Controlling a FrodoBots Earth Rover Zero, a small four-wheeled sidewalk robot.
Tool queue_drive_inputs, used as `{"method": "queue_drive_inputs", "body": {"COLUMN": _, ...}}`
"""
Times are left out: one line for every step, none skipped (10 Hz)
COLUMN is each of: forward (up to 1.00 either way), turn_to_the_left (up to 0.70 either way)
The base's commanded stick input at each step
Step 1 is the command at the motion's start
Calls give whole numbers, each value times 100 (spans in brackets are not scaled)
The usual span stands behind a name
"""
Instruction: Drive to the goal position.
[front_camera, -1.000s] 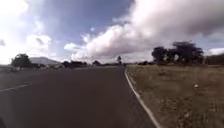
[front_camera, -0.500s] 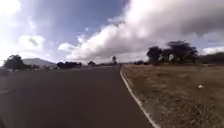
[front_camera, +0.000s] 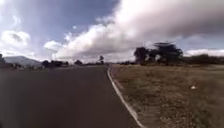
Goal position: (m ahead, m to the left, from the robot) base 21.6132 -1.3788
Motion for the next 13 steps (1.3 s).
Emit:
{"method": "queue_drive_inputs", "body": {"forward": 87, "turn_to_the_left": 0}}
{"method": "queue_drive_inputs", "body": {"forward": 87, "turn_to_the_left": 0}}
{"method": "queue_drive_inputs", "body": {"forward": 87, "turn_to_the_left": 0}}
{"method": "queue_drive_inputs", "body": {"forward": 87, "turn_to_the_left": 0}}
{"method": "queue_drive_inputs", "body": {"forward": 88, "turn_to_the_left": 0}}
{"method": "queue_drive_inputs", "body": {"forward": 89, "turn_to_the_left": 0}}
{"method": "queue_drive_inputs", "body": {"forward": 89, "turn_to_the_left": 0}}
{"method": "queue_drive_inputs", "body": {"forward": 89, "turn_to_the_left": 0}}
{"method": "queue_drive_inputs", "body": {"forward": 91, "turn_to_the_left": 0}}
{"method": "queue_drive_inputs", "body": {"forward": 91, "turn_to_the_left": 0}}
{"method": "queue_drive_inputs", "body": {"forward": 89, "turn_to_the_left": 0}}
{"method": "queue_drive_inputs", "body": {"forward": 87, "turn_to_the_left": 0}}
{"method": "queue_drive_inputs", "body": {"forward": 87, "turn_to_the_left": 0}}
